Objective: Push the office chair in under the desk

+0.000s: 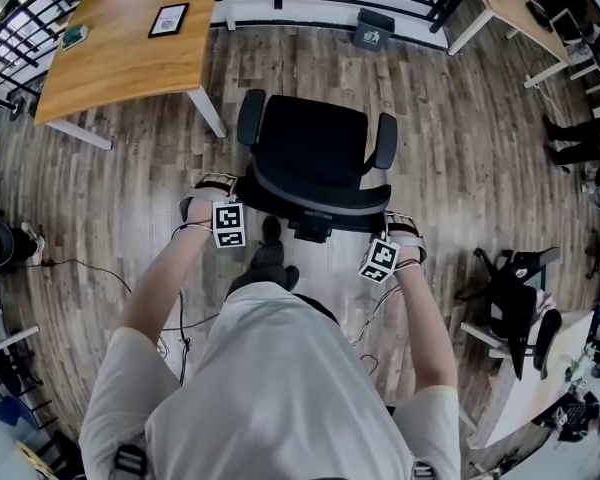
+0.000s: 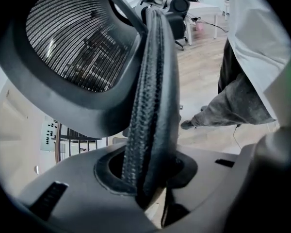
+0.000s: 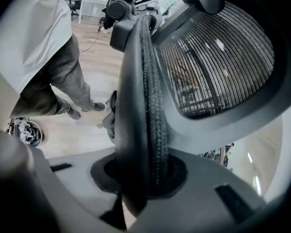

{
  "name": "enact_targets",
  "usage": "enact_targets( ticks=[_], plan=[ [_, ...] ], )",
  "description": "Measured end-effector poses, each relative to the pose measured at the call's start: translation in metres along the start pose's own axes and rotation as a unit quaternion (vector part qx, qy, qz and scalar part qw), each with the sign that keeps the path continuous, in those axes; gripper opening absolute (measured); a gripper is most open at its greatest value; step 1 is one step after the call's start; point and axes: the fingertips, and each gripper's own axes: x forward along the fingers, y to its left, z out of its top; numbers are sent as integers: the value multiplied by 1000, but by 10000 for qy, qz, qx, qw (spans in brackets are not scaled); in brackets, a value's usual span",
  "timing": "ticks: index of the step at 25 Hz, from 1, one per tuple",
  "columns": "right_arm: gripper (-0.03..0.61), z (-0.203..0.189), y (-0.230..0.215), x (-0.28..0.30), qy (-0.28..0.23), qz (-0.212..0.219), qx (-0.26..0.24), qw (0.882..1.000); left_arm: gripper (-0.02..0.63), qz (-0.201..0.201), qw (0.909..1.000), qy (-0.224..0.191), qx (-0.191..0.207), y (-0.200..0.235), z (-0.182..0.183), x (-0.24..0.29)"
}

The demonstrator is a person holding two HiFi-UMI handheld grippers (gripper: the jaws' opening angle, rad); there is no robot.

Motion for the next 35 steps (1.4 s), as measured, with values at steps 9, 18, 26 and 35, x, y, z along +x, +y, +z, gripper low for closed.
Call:
enact_targets(
  ticks=[9, 18, 26, 35],
  plan=[
    [63, -6, -62, 46, -22, 7, -67, 10000, 97, -54, 10000, 3, -18, 61, -3, 40],
    [63, -7, -143, 98, -90, -54, -166, 9998, 94, -61, 9999, 60, -86, 135, -12, 81],
    [66, -2, -215, 142, -240, -123, -302, 9992, 92, -76, 9996, 130, -222, 192, -24, 113],
    [69, 1, -286, 183, -459, -231, -527, 9973, 92, 1, 9982, 257, -539, 239, -29, 140]
  ],
)
